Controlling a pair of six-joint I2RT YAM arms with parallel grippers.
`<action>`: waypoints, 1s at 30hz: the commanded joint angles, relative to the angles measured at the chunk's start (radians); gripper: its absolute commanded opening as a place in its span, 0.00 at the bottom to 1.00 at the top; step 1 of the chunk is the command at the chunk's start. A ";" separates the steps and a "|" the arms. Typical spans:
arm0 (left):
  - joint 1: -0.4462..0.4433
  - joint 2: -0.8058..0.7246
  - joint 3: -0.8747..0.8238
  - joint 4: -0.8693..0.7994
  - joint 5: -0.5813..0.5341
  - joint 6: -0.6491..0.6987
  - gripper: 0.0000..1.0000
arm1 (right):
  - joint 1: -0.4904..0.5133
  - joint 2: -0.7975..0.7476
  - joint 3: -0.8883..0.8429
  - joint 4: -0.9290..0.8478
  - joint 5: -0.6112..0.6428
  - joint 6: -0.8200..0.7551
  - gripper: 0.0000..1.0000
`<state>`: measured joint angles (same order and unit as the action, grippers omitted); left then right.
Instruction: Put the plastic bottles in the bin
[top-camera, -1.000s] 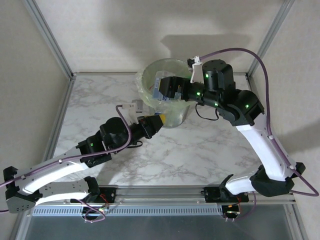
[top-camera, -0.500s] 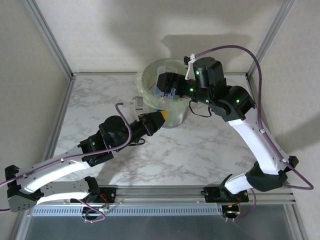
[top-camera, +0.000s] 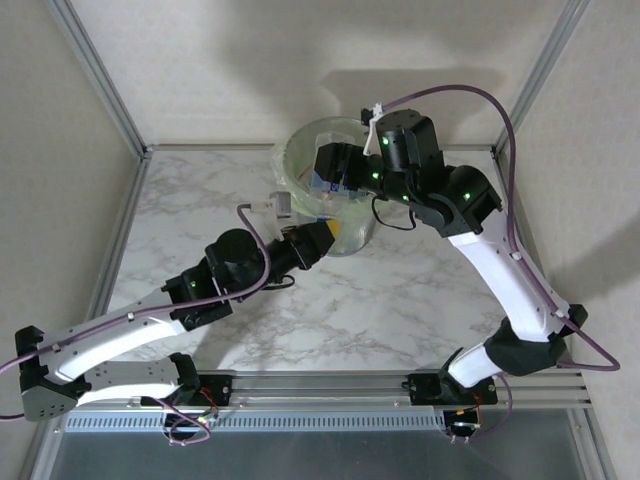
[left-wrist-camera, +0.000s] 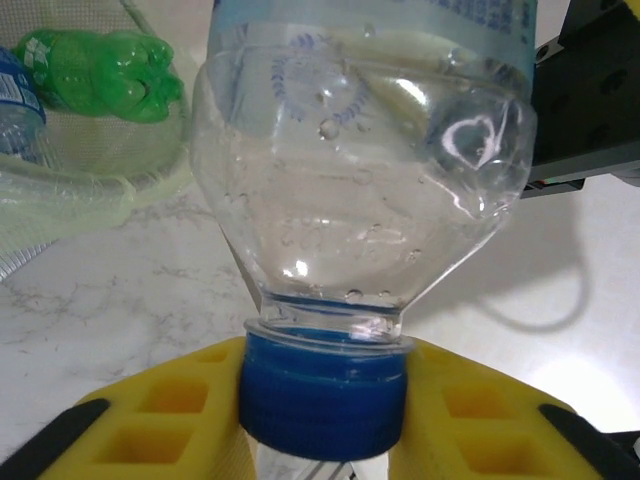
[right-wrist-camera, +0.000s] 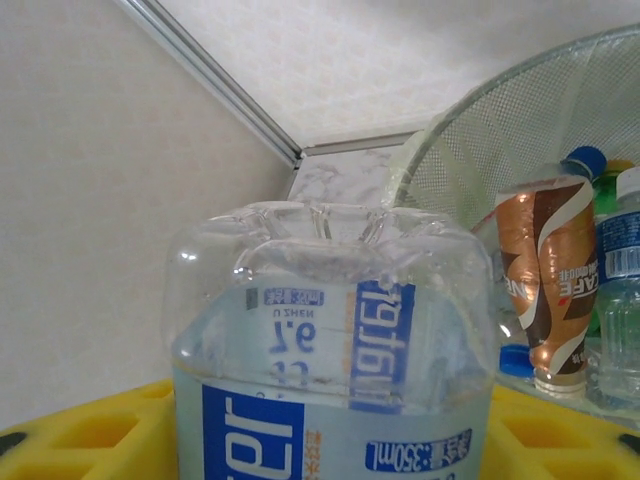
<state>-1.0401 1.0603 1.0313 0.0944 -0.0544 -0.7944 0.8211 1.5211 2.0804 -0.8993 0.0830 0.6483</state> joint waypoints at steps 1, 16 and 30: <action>-0.002 -0.004 0.052 0.033 -0.040 0.021 0.71 | 0.006 0.030 0.062 -0.038 0.050 -0.037 0.58; 0.420 -0.060 0.199 -0.455 -0.123 -0.009 0.99 | -0.284 0.326 0.400 -0.237 -0.006 -0.118 0.55; 0.553 0.017 0.225 -0.420 -0.033 0.063 0.98 | -0.350 0.568 0.443 -0.203 -0.049 -0.226 0.56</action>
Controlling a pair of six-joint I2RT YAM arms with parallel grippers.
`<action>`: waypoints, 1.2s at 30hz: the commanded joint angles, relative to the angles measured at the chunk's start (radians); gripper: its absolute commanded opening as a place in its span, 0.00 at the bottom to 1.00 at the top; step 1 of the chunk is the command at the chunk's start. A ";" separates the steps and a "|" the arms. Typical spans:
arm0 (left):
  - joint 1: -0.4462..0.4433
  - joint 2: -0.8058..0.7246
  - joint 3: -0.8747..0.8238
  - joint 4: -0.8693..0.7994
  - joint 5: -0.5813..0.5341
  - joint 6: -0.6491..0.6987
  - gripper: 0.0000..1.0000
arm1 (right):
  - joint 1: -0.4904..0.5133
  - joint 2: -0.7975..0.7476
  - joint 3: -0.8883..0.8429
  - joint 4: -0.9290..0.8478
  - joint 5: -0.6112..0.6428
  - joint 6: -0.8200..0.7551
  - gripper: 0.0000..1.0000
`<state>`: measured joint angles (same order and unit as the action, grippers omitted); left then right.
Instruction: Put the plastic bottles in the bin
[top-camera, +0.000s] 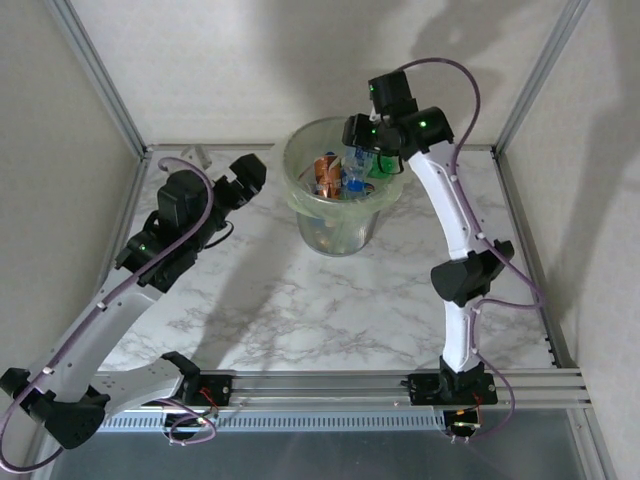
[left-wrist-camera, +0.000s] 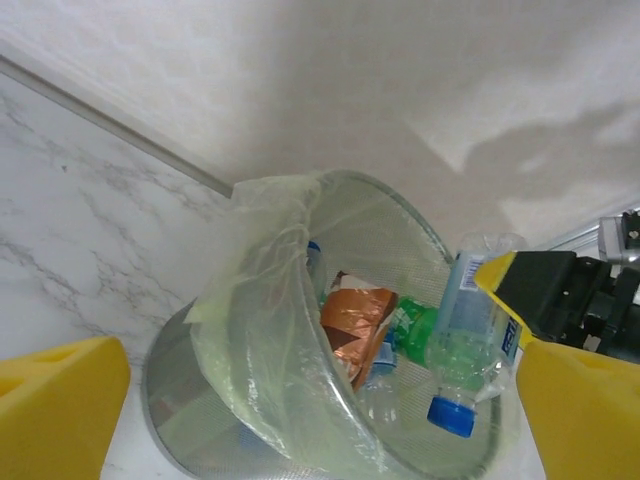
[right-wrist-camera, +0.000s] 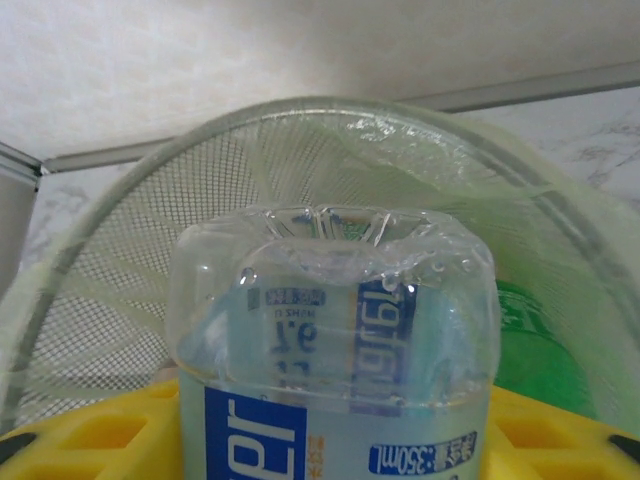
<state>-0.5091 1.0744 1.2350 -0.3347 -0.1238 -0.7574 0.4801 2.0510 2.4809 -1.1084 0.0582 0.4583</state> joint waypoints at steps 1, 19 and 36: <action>0.029 0.006 0.021 0.011 0.044 0.027 0.98 | -0.009 0.054 0.045 0.002 -0.026 -0.039 0.56; 0.112 -0.002 0.002 0.007 0.153 -0.010 0.95 | 0.019 -0.009 0.049 0.036 0.042 -0.047 0.99; 0.117 -0.009 0.036 -0.051 -0.066 0.111 1.00 | 0.141 -0.490 -0.428 0.230 0.340 -0.043 0.95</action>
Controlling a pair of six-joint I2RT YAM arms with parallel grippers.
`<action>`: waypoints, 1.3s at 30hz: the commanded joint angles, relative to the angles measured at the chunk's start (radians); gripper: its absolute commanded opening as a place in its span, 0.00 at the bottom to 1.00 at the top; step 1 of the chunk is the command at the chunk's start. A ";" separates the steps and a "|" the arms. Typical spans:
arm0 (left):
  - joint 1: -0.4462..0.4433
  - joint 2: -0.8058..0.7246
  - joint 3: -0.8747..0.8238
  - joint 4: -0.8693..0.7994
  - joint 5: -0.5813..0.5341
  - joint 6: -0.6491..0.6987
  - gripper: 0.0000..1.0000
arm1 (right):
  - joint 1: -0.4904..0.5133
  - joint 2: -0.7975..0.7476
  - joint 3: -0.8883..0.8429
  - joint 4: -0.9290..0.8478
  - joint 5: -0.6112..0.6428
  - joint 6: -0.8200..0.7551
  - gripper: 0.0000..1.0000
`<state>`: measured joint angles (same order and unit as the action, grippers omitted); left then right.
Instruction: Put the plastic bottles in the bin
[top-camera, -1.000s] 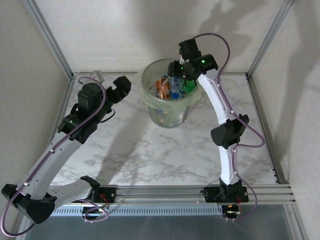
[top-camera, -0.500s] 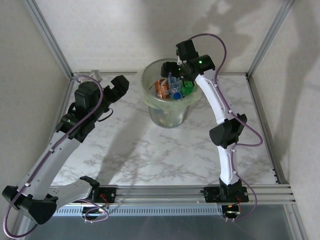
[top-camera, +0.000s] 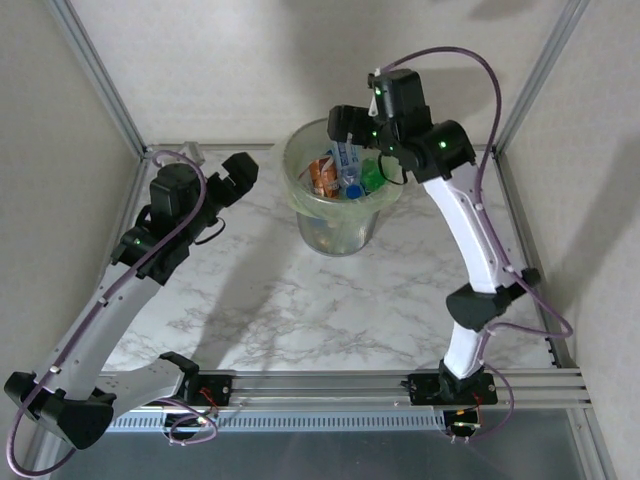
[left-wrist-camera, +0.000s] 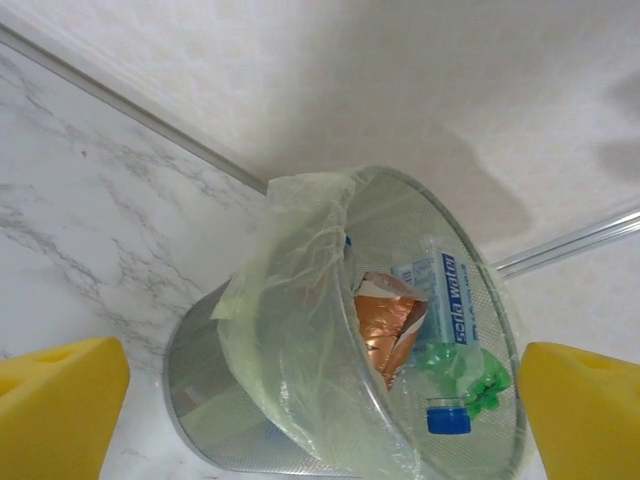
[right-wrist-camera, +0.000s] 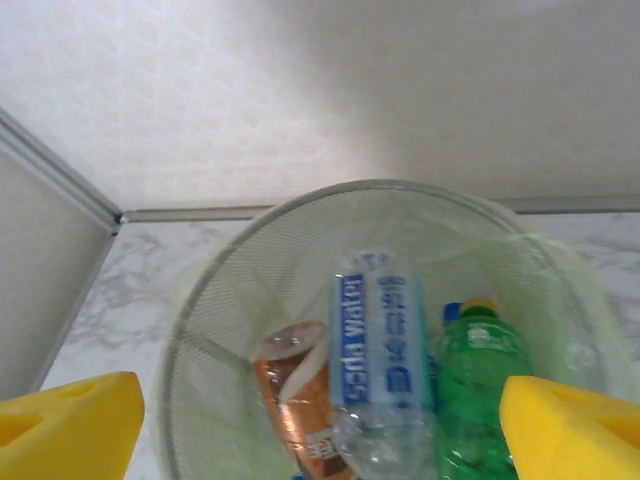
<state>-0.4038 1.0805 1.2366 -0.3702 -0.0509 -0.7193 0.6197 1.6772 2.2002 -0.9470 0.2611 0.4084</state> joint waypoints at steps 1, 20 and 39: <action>0.011 -0.021 0.021 -0.006 -0.212 0.087 1.00 | 0.002 -0.177 -0.229 0.097 0.167 0.011 0.96; 0.109 -0.095 -1.002 0.933 -0.761 0.478 0.99 | -0.004 -1.323 -1.756 0.550 0.690 0.083 0.99; 0.368 0.352 -1.097 1.734 -0.378 0.517 1.00 | -0.562 -0.483 -2.114 2.058 0.230 -0.286 0.99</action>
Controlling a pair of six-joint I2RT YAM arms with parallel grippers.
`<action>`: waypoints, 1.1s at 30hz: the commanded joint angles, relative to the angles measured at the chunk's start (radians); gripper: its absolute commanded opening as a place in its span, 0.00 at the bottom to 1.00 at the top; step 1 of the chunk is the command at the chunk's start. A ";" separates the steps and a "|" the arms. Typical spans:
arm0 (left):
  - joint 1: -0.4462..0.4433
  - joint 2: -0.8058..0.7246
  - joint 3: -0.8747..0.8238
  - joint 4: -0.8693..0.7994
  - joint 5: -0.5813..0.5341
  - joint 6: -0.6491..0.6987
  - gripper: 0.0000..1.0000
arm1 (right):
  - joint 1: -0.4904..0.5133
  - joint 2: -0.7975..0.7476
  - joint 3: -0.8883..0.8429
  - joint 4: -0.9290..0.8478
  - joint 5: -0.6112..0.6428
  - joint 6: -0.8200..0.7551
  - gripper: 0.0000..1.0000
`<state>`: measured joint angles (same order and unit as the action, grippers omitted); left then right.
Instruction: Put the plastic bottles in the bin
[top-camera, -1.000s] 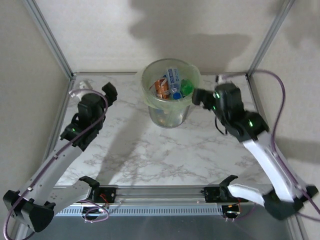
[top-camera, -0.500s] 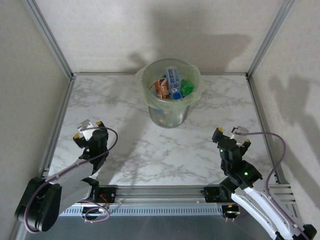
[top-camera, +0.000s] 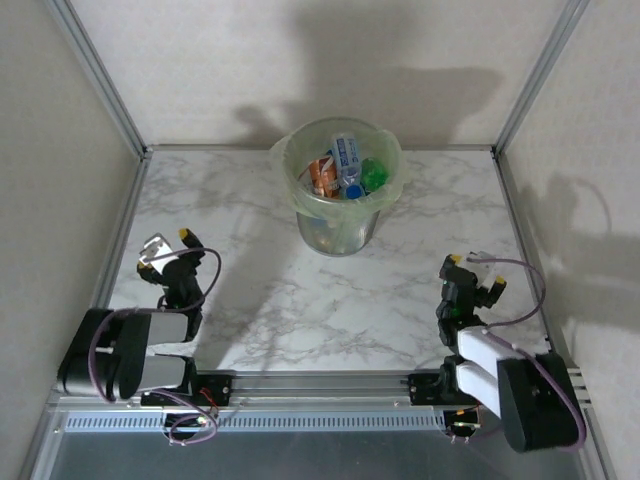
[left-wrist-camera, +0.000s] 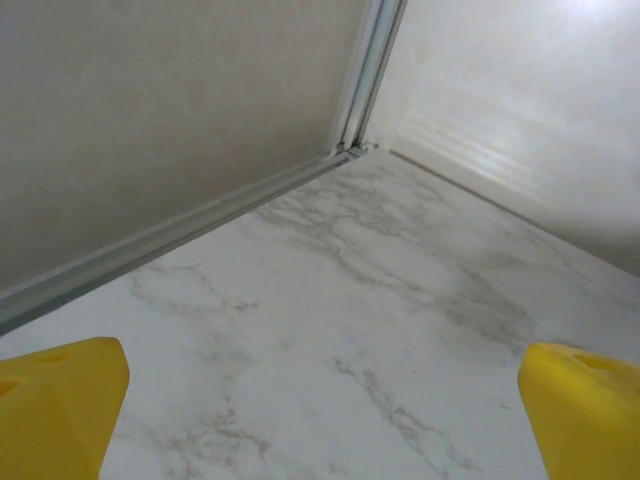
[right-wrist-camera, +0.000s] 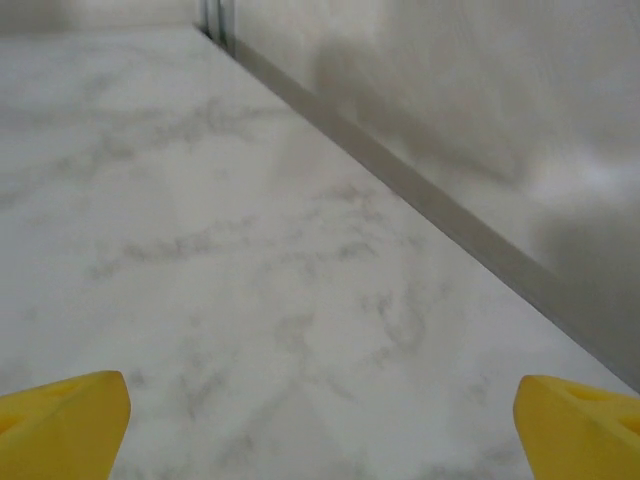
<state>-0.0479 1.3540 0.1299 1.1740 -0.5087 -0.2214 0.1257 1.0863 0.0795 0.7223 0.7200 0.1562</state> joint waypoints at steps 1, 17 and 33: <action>0.002 0.066 0.040 0.097 0.137 0.039 1.00 | -0.089 0.175 0.015 0.473 -0.302 -0.041 0.99; -0.033 0.186 0.075 0.158 0.240 0.129 0.99 | -0.095 0.461 0.107 0.628 -0.478 -0.088 0.99; -0.033 0.188 0.080 0.152 0.245 0.131 0.99 | -0.112 0.466 0.135 0.582 -0.597 -0.110 0.99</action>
<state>-0.0753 1.5417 0.1890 1.3087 -0.2760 -0.1036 0.0242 1.5486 0.1951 1.2915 0.1776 0.0628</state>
